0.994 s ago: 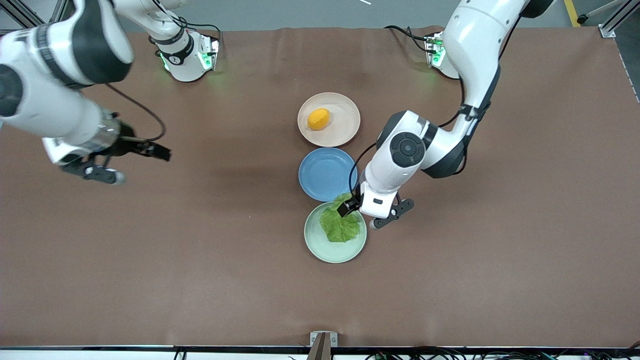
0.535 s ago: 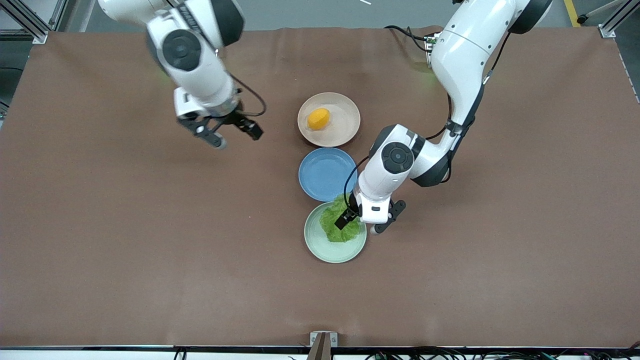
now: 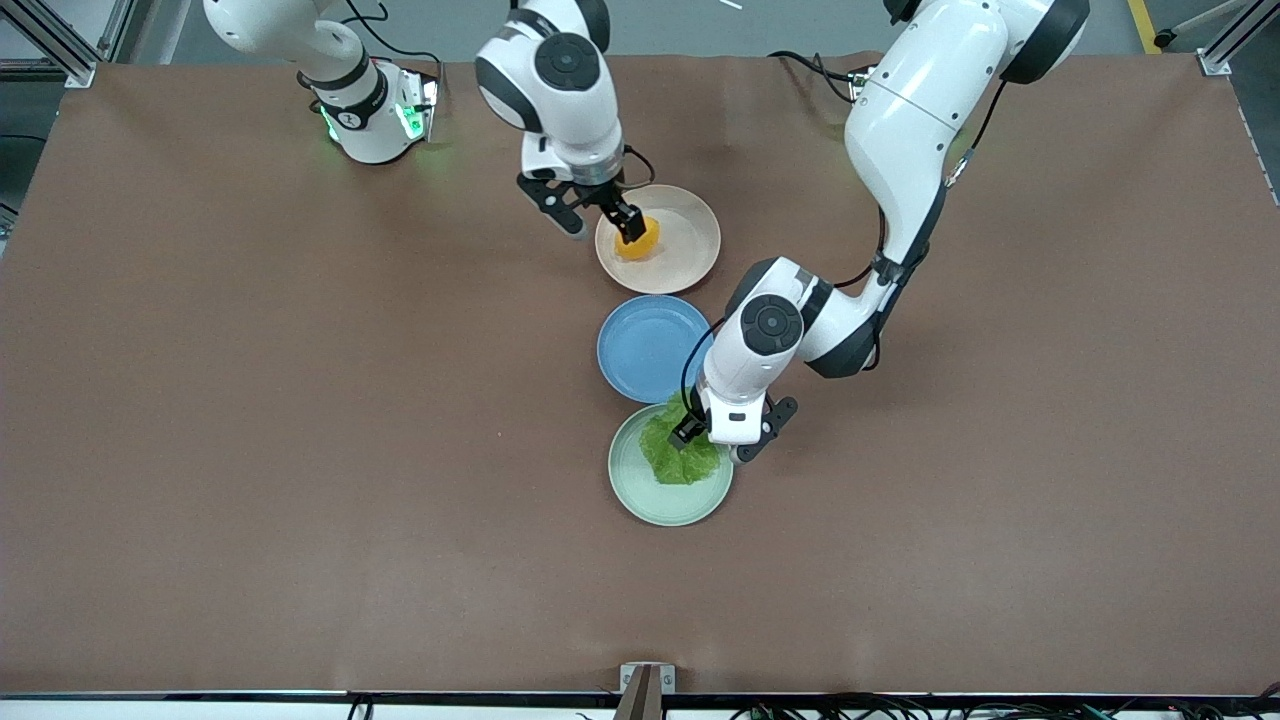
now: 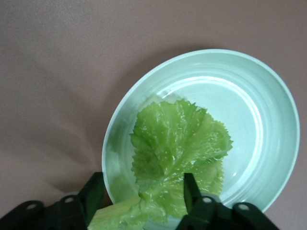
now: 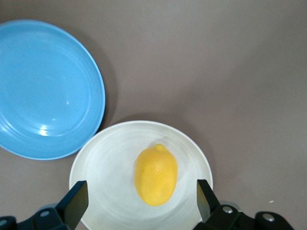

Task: Pick lemon and lettuce from plates
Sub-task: 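Grasp the lettuce with the left gripper while the right gripper grasps the lemon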

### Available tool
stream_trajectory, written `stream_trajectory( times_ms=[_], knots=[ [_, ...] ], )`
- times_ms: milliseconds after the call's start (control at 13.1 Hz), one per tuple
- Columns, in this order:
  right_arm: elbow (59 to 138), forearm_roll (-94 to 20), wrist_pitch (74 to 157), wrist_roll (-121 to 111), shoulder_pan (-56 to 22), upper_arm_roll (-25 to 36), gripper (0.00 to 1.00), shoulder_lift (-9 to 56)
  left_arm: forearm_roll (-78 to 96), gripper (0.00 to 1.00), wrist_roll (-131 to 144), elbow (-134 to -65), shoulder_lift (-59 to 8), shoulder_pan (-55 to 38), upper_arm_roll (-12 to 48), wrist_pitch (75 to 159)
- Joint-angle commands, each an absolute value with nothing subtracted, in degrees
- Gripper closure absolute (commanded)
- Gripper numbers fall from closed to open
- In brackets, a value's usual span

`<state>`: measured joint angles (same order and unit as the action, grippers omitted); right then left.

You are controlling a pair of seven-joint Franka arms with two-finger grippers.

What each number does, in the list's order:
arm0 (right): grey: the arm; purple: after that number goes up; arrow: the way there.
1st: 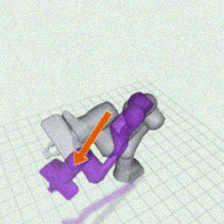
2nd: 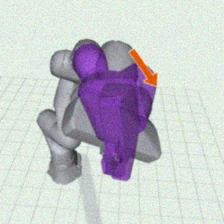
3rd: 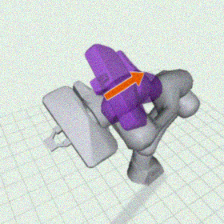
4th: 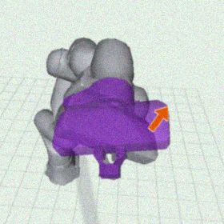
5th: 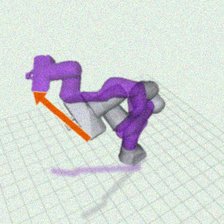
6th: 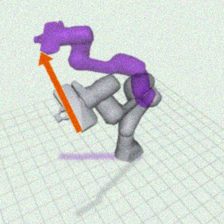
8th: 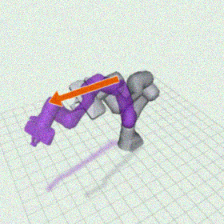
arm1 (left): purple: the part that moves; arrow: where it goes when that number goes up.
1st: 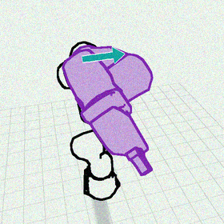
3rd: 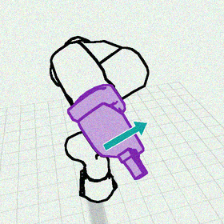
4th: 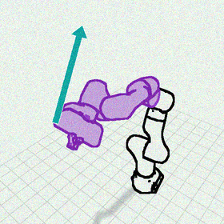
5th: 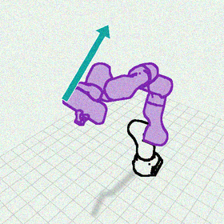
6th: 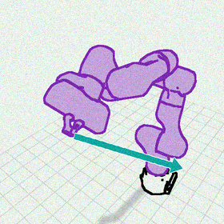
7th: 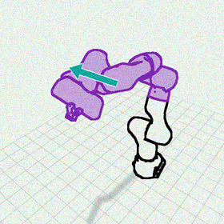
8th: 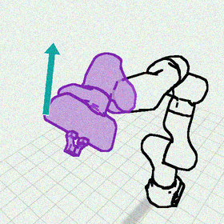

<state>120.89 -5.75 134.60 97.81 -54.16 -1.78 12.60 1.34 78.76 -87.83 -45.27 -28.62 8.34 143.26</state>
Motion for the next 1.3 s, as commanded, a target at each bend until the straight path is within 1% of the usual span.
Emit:
stream_trajectory(
  times_ms=[0, 153, 382, 688, 764, 917, 994, 1070, 1146, 1223],
  knots=[
    [120.85, -5.8, 139.03, 98.96, -55.89, -0.88, 0.02, 16.51, 0.0, 0.42, 80.07, -87.8, -45.18, -29.09, 7.91, 143.88],
    [120.76, -5.19, 141.76, 101.5, -57.56, -0.79, 0.02, 18.97, 0.0, 0.48, 80.07, -87.63, -45.35, -29.09, 7.91, 143.88],
    [120.85, -4.92, 142.65, 101.6, -59.24, -0.7, 0.02, 21.0, 0.0, 0.63, 80.07, -87.63, -45.35, -29.27, 7.82, 143.88],
    [120.85, -3.6, 143.61, 101.69, -60.47, -0.62, 0.02, 22.85, 0.0, 0.86, 80.07, -87.54, -45.26, -29.36, 7.91, 143.88],
    [120.85, -3.6, 144.31, 102.04, -60.47, -0.62, 0.03, 23.29, 0.0, 0.9, 80.07, -87.54, -45.09, -29.36, 7.82, 143.88],
    [120.85, -3.34, 145.1, 102.13, -60.64, -0.53, 0.03, 24.08, 0.09, 0.95, 80.07, -87.36, -44.83, -29.36, 7.91, 143.88],
    [120.85, -2.3, 145.28, 102.13, -60.64, -0.53, 0.05, 24.52, 0.17, 0.97, 80.07, -87.19, -44.65, -29.27, 7.91, 143.88],
    [120.85, -1.5, 145.28, 102.13, -60.56, -0.44, 0.1, 24.87, 0.26, 0.97, 80.16, -87.01, -44.56, -29.27, 7.91, 143.88],
    [120.76, -1.41, 145.28, 102.13, -60.56, -0.44, 0.19, 24.87, 0.35, 0.99, 80.16, -86.92, -44.13, -29.27, 7.91, 143.88],
    [120.85, -1.32, 145.28, 102.13, -60.47, -0.44, 0.37, 24.79, 0.35, 0.99, 80.16, -86.92, -43.69, -29.27, 7.91, 143.88]
  ],
)
